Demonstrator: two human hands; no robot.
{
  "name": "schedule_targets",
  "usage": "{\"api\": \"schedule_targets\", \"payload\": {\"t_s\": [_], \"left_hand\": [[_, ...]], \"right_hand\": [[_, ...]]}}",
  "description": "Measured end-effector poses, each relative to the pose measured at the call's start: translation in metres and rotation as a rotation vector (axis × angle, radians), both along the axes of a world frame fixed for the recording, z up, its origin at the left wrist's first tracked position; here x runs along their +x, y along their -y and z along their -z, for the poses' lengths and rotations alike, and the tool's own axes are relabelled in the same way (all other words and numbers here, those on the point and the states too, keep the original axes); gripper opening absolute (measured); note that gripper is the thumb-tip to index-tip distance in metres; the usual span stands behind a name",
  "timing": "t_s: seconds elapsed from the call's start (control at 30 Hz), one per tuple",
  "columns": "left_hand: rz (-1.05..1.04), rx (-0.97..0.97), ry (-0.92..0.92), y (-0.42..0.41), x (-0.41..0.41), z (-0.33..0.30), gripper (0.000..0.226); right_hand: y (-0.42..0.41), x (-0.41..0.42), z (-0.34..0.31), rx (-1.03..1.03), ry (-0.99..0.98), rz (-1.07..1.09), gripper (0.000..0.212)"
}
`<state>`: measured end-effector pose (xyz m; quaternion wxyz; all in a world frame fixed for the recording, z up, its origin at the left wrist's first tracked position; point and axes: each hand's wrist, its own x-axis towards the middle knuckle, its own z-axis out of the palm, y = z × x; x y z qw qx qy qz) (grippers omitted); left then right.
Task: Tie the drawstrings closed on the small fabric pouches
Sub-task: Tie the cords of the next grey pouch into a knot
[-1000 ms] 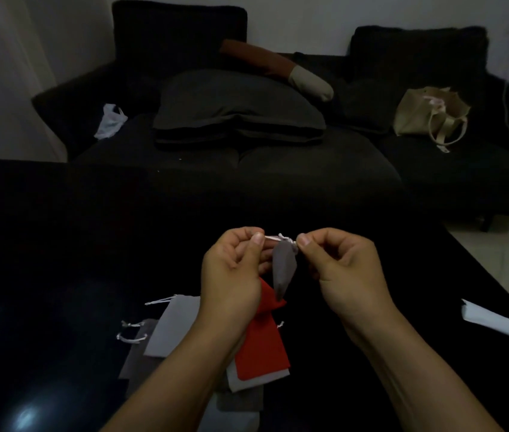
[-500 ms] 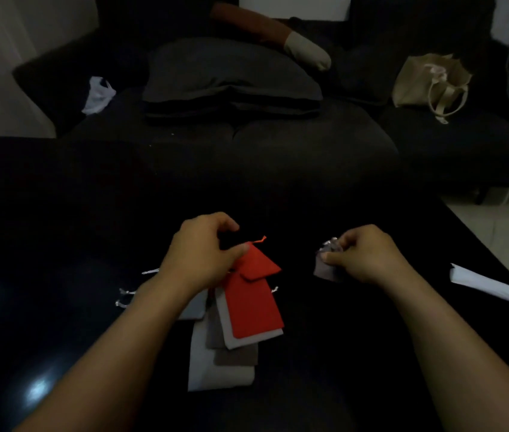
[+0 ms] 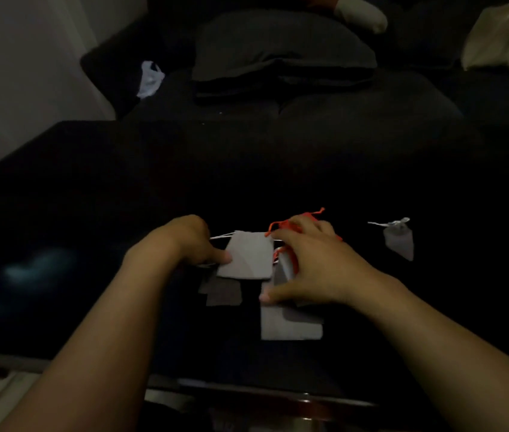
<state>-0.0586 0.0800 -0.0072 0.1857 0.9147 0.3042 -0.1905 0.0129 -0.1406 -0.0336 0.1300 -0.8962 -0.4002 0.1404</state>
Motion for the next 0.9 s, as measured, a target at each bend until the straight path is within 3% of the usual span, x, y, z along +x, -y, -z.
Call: {"api": "schedule_targets", "payload": {"t_s": [0.1,0.23,0.37,0.5,0.63,0.73,0.8,0.9], "left_hand": [[0.060,-0.049,-0.014,-0.007,-0.012,0.003,0.057],[0.092,-0.068,0.068,-0.012,-0.020,0.016,0.029],[0.073,-0.010,0.118,-0.022,-0.027,0.013,0.020],[0.046,0.024,0.169,-0.033,-0.036,-0.002,0.017],[0.068,-0.075,0.280,-0.031,-0.042,-0.020,0.015],[0.072,-0.061,0.362,-0.028,-0.041,-0.030,0.020],[0.058,-0.127,0.448,-0.021,-0.038,-0.034,0.019],[0.060,-0.462,0.618,-0.005,-0.031,-0.039,0.018]], "right_hand": [[-0.013,-0.005,0.011,-0.097,0.035,0.002,0.100],[-0.026,-0.004,0.019,-0.049,0.078,0.054,0.082],[-0.032,0.003,0.021,-0.076,0.118,0.120,0.066],[-0.034,0.002,0.018,-0.067,0.121,0.158,0.073],[-0.030,0.001,0.001,0.016,0.143,0.094,0.085],[-0.029,-0.001,-0.014,0.187,0.224,0.008,0.076],[-0.032,-0.006,-0.020,0.398,0.084,-0.072,0.068],[-0.040,-0.016,-0.021,0.615,-0.366,-0.177,0.060]]}}
